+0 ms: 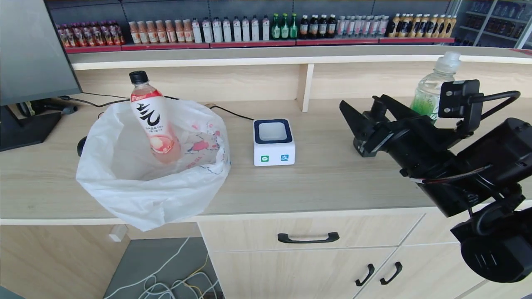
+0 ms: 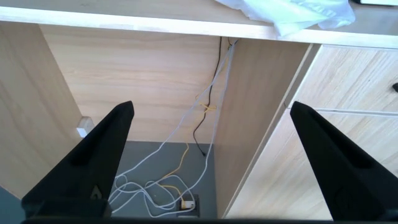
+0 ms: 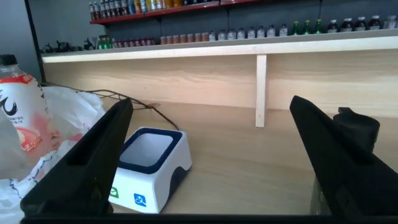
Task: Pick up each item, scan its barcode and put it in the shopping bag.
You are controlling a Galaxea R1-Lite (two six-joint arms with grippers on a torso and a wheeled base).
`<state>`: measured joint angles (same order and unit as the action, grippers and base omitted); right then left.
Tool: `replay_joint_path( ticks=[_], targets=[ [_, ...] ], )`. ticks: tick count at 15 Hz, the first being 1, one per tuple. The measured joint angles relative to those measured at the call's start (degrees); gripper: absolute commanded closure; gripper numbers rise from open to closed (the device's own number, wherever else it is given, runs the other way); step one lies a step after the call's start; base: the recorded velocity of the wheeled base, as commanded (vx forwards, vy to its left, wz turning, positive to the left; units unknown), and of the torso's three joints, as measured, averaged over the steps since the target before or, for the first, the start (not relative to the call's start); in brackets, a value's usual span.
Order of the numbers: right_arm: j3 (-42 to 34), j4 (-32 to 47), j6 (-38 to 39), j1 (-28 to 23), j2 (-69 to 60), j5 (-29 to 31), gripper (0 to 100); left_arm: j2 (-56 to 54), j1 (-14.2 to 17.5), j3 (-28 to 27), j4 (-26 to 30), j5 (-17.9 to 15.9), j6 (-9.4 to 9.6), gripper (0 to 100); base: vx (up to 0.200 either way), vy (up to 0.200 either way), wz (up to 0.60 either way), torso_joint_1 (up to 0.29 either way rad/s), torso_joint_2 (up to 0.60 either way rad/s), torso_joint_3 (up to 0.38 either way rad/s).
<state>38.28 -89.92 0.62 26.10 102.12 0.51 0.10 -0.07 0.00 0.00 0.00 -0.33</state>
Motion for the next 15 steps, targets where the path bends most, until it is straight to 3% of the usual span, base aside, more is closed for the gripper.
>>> replay_joint_path(
  ticks=[6, 15],
  targets=[
    [-1.0, 0.0, 0.0, 0.0, -0.4, 0.1, 0, 0.0, -0.1, 0.0, 0.0, 0.0, 0.04, 0, 0.000, 0.000, 0.00, 0.000, 0.00, 0.000],
    [-4.7, 0.0, -2.6, -5.2, 2.2, 1.8, 0, 0.0, 0.0, 0.0, 0.0, 0.0, 0.06, 0, 0.000, 0.000, 0.00, 0.000, 0.00, 0.000]
  ],
)
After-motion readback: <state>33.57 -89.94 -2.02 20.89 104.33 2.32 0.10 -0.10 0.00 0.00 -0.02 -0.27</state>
